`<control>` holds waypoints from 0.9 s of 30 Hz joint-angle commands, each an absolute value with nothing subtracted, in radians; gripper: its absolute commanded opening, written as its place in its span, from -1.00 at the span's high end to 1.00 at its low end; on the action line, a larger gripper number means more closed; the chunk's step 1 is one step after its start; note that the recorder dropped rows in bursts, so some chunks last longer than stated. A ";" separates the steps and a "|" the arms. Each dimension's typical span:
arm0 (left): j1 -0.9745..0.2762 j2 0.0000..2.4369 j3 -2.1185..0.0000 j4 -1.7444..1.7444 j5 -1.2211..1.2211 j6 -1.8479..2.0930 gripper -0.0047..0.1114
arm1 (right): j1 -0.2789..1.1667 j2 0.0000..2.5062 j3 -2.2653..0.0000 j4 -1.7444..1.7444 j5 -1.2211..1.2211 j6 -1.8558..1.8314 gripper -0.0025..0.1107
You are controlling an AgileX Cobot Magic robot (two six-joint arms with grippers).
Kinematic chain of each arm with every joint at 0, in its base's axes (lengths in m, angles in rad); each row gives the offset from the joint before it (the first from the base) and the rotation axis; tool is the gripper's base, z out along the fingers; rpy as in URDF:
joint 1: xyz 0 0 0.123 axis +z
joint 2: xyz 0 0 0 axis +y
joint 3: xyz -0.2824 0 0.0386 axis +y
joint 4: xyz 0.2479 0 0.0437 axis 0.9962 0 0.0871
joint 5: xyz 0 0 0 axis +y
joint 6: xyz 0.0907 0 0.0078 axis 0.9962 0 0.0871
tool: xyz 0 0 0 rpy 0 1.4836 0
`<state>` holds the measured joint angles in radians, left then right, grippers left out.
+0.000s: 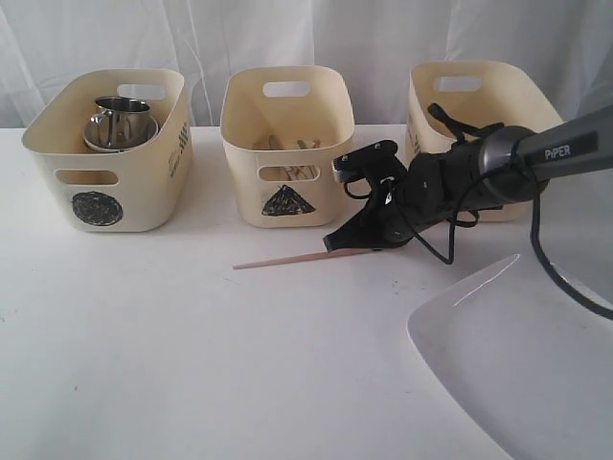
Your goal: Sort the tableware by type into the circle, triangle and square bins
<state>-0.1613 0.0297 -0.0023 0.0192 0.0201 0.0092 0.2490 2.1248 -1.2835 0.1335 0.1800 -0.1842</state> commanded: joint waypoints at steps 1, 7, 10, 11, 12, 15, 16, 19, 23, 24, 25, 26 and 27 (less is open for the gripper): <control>-0.162 0.023 0.000 0.017 0.020 0.000 0.43 | 0.248 2.127 -1.285 0.131 0.287 -0.189 0.96; -0.162 0.023 0.000 0.017 0.020 0.000 0.43 | 0.249 2.120 -1.285 0.131 0.409 -0.203 0.96; -0.162 0.023 0.000 0.017 0.020 0.000 0.43 | 0.254 2.101 -1.283 0.131 0.442 -0.206 0.96; -0.162 0.023 0.000 0.017 0.020 0.000 0.43 | 0.256 2.092 -1.279 0.131 0.446 -0.206 0.96; -0.162 0.023 0.000 0.017 0.020 0.000 0.43 | 0.257 2.083 -1.277 0.131 0.449 -0.206 0.96; -0.162 0.023 0.000 0.017 0.020 0.000 0.43 | 0.263 2.065 -1.265 0.139 0.458 -0.206 0.96; -0.162 0.023 0.000 0.017 0.020 0.000 0.43 | 0.265 2.062 -1.262 0.138 0.463 -0.206 0.96; -0.162 0.023 0.000 0.017 0.020 0.000 0.43 | 0.276 2.058 -1.242 0.138 0.478 -0.206 0.96; -0.162 0.023 0.000 0.017 0.020 0.000 0.43 | 0.293 2.053 -1.222 0.148 0.500 -0.217 0.96; -0.162 0.023 0.000 0.017 0.020 0.000 0.43 | 0.298 2.049 -1.215 0.153 0.500 -0.225 0.96; -0.162 0.023 0.000 0.017 0.020 0.000 0.43 | 0.304 2.043 -1.207 0.157 0.500 -0.231 0.96; -0.162 0.023 0.000 0.017 0.020 0.000 0.43 | 0.309 2.037 -1.202 0.160 0.500 -0.231 0.96; -0.162 0.023 0.000 0.017 0.020 0.000 0.43 | 0.311 2.033 -1.195 0.162 0.500 -0.231 0.96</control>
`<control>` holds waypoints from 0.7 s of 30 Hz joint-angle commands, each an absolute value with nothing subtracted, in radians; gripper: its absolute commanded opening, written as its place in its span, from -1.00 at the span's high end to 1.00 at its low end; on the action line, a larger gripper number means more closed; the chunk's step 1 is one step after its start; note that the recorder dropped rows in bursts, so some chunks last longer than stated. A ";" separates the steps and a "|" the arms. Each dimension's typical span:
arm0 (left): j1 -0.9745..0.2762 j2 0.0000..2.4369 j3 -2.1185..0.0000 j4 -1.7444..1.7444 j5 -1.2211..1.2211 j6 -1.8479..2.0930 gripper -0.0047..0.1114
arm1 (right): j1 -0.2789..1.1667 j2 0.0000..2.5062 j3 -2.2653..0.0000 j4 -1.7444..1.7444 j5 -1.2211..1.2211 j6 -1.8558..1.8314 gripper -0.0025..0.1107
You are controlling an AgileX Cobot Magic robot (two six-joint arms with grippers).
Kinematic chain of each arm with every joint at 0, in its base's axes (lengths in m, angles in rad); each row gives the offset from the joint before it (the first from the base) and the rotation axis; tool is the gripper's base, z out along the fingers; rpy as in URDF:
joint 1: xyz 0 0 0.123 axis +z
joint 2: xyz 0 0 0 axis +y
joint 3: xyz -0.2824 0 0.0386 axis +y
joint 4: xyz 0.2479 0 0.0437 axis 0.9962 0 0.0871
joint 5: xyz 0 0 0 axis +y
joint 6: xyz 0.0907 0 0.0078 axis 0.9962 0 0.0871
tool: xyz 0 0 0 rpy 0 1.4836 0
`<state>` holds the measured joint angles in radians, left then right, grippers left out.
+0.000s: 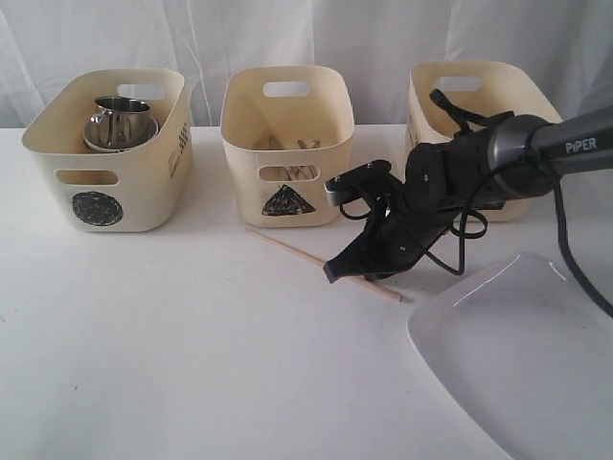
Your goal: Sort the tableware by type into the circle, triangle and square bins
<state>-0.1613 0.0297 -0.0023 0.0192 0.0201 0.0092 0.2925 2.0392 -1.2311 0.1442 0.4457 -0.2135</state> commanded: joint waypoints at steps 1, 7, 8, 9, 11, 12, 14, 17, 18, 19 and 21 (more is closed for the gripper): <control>-0.162 0.023 0.000 0.017 0.020 0.000 0.43 | 0.315 2.028 -1.192 0.162 0.505 -0.231 0.96; -0.162 0.023 0.000 0.017 0.020 0.000 0.43 | 0.334 1.980 -1.163 0.173 0.511 -0.231 0.96; -0.162 0.023 0.000 0.017 0.020 0.000 0.43 | 0.338 1.973 -1.158 0.179 0.511 -0.231 0.96; -0.162 0.023 0.000 0.017 0.020 0.000 0.43 | 0.341 1.965 -1.155 0.184 0.514 -0.231 0.96; -0.162 0.023 0.000 0.017 0.020 0.000 0.43 | 0.349 1.957 -1.143 0.186 0.514 -0.231 0.96; -0.162 0.023 0.000 0.017 0.020 0.000 0.43 | 0.356 1.950 -1.138 0.186 0.516 -0.231 0.96; -0.162 0.023 0.000 0.017 0.020 0.000 0.43 | 0.367 1.943 -1.132 0.187 0.521 -0.231 0.96; -0.162 0.023 0.000 0.017 0.020 0.000 0.43 | 0.381 1.918 -1.126 0.187 0.526 -0.231 0.96; -0.162 0.023 0.000 0.017 0.020 0.000 0.43 | 0.384 1.905 -1.126 0.189 0.527 -0.231 0.96; -0.162 0.023 0.000 0.017 0.020 0.000 0.43 | 0.389 1.894 -1.126 0.188 0.528 -0.231 0.96; -0.162 0.023 0.000 0.017 0.020 0.000 0.43 | 0.389 1.859 -1.126 0.189 0.542 -0.231 0.96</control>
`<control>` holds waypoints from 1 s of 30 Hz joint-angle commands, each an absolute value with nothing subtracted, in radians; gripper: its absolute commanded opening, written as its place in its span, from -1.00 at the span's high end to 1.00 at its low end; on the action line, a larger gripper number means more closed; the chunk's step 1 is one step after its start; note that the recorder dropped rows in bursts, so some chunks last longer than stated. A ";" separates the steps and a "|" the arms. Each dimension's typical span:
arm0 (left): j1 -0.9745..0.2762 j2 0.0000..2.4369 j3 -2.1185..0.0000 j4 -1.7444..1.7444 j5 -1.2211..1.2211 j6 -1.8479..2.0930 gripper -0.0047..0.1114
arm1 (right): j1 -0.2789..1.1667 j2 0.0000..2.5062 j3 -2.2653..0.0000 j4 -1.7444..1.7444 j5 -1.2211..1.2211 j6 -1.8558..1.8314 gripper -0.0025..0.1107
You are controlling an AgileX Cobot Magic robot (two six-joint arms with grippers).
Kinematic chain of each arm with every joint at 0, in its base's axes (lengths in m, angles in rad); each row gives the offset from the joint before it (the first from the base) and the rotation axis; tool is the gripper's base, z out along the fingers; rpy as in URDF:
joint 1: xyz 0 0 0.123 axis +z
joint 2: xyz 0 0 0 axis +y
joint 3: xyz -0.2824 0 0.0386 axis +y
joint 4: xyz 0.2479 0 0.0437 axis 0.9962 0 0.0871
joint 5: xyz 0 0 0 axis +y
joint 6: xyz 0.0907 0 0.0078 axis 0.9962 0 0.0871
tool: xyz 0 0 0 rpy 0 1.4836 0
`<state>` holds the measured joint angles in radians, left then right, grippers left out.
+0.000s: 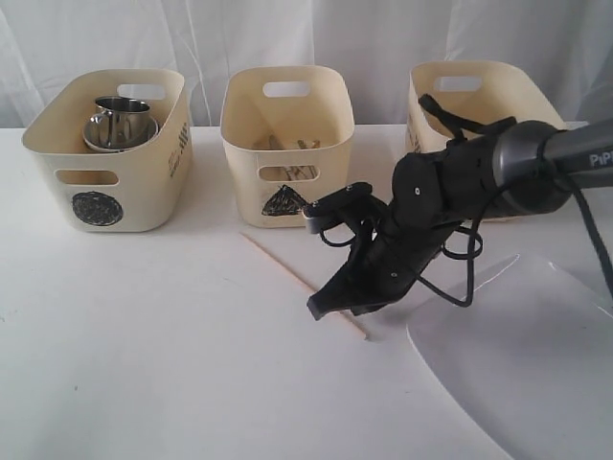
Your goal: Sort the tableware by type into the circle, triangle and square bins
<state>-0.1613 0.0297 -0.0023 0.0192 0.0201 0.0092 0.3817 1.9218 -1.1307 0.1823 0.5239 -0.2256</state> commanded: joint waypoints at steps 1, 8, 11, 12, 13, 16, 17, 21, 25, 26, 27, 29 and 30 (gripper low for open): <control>-0.162 0.023 0.000 0.017 0.020 0.000 0.43 | 0.389 1.843 -1.126 0.189 0.552 -0.234 0.96; -0.162 0.023 0.000 0.017 0.020 0.000 0.43 | 0.414 1.735 -1.129 0.183 0.654 -0.339 0.81; -0.162 0.023 0.000 0.017 0.020 0.000 0.43 | 0.440 1.727 -1.168 0.159 0.702 -0.364 0.52; -0.162 0.023 0.000 0.017 0.020 0.000 0.43 | 0.451 1.730 -1.190 0.135 0.728 -0.364 0.39; -0.162 0.023 0.000 0.017 0.020 0.000 0.43 | 0.464 1.737 -1.214 0.105 0.755 -0.371 0.26; -0.162 0.023 0.000 0.017 0.020 0.000 0.43 | 0.497 1.760 -1.276 0.041 0.823 -0.418 0.04; -0.162 0.023 0.000 0.017 0.020 0.000 0.43 | 0.507 1.772 -1.293 0.025 0.832 -0.418 0.04; -0.162 0.023 0.000 0.017 0.020 0.000 0.43 | 0.531 1.841 -1.353 -0.022 0.886 -0.421 0.04; -0.162 0.023 0.000 0.017 0.020 0.000 0.43 | 0.547 1.921 -1.388 -0.038 0.915 -0.427 0.04; -0.162 0.023 0.000 0.017 0.020 0.000 0.43 | 0.547 1.938 -1.394 -0.038 0.915 -0.434 0.04; -0.162 0.023 0.000 0.017 0.020 0.000 0.43 | 0.550 1.956 -1.401 -0.038 0.915 -0.434 0.04; -0.162 0.023 0.000 0.017 0.020 0.000 0.43 | 0.552 1.983 -1.412 -0.038 0.921 -0.432 0.04; -0.162 0.023 0.000 0.017 0.020 0.000 0.43 | 0.552 1.998 -1.420 -0.038 0.927 -0.421 0.04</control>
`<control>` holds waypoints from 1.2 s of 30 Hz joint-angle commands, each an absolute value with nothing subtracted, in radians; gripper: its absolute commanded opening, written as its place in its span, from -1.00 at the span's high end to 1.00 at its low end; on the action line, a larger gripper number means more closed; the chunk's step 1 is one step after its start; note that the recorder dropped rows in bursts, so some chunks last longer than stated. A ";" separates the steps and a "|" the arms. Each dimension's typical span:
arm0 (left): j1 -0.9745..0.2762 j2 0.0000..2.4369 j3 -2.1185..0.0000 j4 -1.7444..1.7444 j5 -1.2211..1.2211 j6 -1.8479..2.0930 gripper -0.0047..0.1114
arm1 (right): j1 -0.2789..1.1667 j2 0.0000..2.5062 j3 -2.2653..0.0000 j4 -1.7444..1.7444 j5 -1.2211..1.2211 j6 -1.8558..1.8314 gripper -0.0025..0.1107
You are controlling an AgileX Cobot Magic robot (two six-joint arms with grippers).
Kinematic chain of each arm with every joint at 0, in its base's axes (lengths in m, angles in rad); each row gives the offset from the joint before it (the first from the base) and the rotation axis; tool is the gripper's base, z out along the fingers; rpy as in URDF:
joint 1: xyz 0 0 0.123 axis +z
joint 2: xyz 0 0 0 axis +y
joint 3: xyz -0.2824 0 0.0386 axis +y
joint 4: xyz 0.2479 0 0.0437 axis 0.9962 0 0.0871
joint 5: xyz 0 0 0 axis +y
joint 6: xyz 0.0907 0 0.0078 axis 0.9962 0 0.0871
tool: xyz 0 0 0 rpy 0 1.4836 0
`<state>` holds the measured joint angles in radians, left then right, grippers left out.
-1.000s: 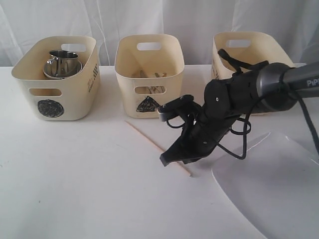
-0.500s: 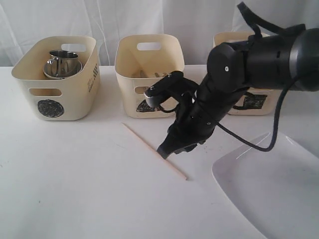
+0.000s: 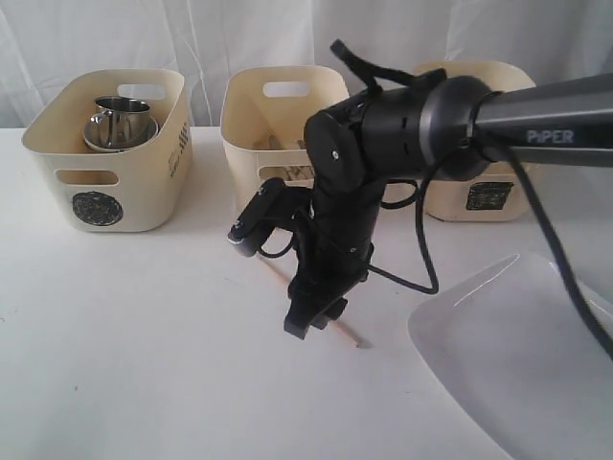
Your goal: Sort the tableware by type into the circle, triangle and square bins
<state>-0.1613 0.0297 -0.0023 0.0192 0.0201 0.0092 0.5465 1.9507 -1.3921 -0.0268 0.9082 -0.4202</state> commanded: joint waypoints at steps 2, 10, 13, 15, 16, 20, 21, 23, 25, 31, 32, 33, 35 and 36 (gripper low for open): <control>-0.162 0.023 0.000 0.017 0.020 0.000 0.43 | 0.556 2.014 -1.429 -0.038 0.937 -0.406 0.04; -0.162 0.023 0.000 0.017 0.020 0.000 0.43 | 0.557 2.046 -1.451 -0.038 0.955 -0.376 0.04; -0.162 0.023 0.000 0.017 0.020 0.000 0.43 | 0.557 2.068 -1.474 -0.038 0.980 -0.340 0.04; -0.162 0.023 0.000 0.017 0.020 0.000 0.43 | 0.557 2.091 -1.494 -0.038 1.012 -0.293 0.04; -0.162 0.023 0.000 0.017 0.020 0.000 0.43 | 0.557 2.097 -1.502 -0.038 1.017 -0.278 0.04; -0.162 0.023 0.000 0.017 0.020 0.000 0.43 | 0.557 2.108 -1.514 -0.038 1.010 -0.220 0.04; -0.162 0.023 0.000 0.017 0.020 0.000 0.43 | 0.557 2.108 -1.514 -0.038 1.008 -0.220 0.04; -0.162 0.023 0.000 0.017 0.020 0.000 0.43 | 0.555 2.110 -1.514 -0.038 1.008 -0.204 0.04; -0.162 0.023 0.000 0.017 0.020 0.000 0.43 | 0.549 2.119 -1.514 -0.038 1.012 -0.192 0.04; -0.162 0.023 0.000 0.017 0.020 0.000 0.43 | 0.548 2.131 -1.514 -0.038 1.023 -0.175 0.04; -0.162 0.023 0.000 0.017 0.020 0.000 0.43 | 0.548 2.140 -1.514 -0.036 1.028 -0.175 0.04; -0.162 0.023 0.000 0.017 0.020 0.000 0.43 | 0.548 2.145 -1.514 -0.034 1.032 -0.175 0.06; -0.162 0.023 0.000 0.017 0.020 0.000 0.43 | 0.548 2.173 -1.514 -0.023 1.060 -0.175 0.22; -0.162 0.023 0.000 0.017 0.020 0.000 0.43 | 0.548 2.181 -1.514 -0.023 1.068 -0.175 0.26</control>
<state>-0.1613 0.0297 -0.0023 0.0192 0.0201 0.0092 0.5521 2.1504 -1.5173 -0.0159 1.0443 -0.1801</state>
